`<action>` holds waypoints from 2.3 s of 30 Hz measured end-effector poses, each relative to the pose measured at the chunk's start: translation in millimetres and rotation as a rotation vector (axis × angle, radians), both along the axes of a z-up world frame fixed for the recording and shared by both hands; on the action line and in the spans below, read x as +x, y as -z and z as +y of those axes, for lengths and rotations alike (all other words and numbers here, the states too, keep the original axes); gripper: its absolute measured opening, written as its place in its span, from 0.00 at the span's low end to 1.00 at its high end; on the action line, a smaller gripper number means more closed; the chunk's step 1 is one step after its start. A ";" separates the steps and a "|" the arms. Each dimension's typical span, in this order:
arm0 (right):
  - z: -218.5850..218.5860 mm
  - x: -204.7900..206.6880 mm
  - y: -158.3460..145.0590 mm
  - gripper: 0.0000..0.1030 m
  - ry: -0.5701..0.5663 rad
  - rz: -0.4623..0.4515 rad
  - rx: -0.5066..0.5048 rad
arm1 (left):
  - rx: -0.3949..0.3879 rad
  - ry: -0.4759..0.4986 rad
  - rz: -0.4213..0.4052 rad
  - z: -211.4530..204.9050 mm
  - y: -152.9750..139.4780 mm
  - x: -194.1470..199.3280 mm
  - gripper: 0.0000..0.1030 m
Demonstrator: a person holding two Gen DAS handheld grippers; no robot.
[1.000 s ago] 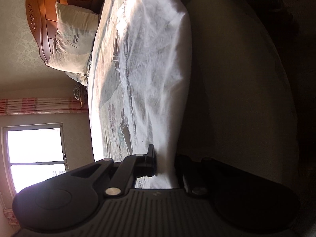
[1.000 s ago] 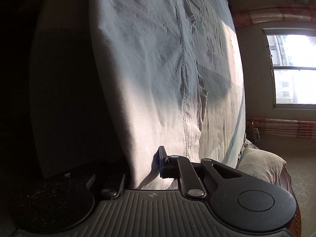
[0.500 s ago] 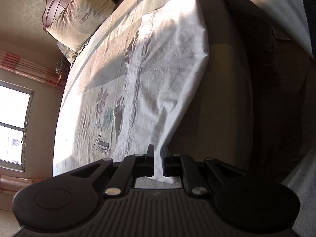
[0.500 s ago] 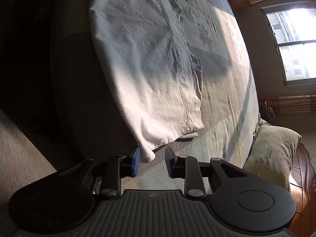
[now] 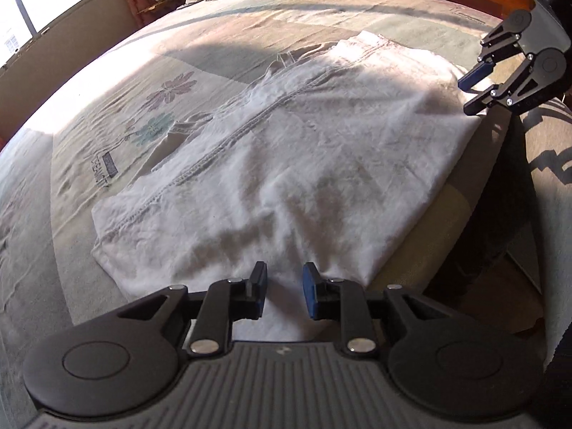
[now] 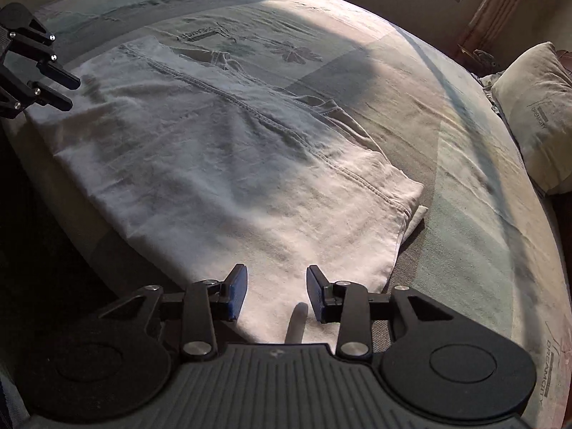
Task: Fold clothes
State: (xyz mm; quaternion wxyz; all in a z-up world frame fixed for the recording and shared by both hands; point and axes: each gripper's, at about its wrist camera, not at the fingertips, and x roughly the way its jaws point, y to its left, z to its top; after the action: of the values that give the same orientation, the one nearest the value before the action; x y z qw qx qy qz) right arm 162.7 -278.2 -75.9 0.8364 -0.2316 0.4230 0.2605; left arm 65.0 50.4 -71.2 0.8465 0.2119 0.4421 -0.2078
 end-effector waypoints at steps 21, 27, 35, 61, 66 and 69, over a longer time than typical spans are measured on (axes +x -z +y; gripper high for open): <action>-19.6 -64.4 12.6 0.61 0.376 0.051 0.370 | -0.131 -0.260 0.102 74.8 -17.2 9.0 0.55; -31.5 -70.0 18.6 0.66 0.421 0.047 0.443 | 0.068 -0.089 -0.037 54.4 -31.4 -32.6 0.77; -11.8 -72.4 17.5 0.76 0.395 0.011 0.360 | 0.328 -0.036 -0.225 14.4 14.3 -31.9 0.78; -9.1 -78.5 10.2 0.82 0.404 -0.017 0.326 | -0.002 -0.078 -0.057 16.0 -3.7 -1.1 0.78; -15.0 -79.9 11.7 0.83 0.416 -0.008 0.339 | -0.104 -0.255 0.120 52.5 11.9 -18.1 0.84; -17.4 -77.5 12.2 0.83 0.437 -0.002 0.357 | -0.085 -0.264 0.113 61.4 -1.3 -28.0 0.84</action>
State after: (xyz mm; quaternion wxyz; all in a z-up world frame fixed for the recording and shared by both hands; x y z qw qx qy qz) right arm 85.2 -295.7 -88.1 0.9007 0.0156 0.4095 0.1442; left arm 37.0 111.8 -69.9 0.8484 0.1037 0.5038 -0.1248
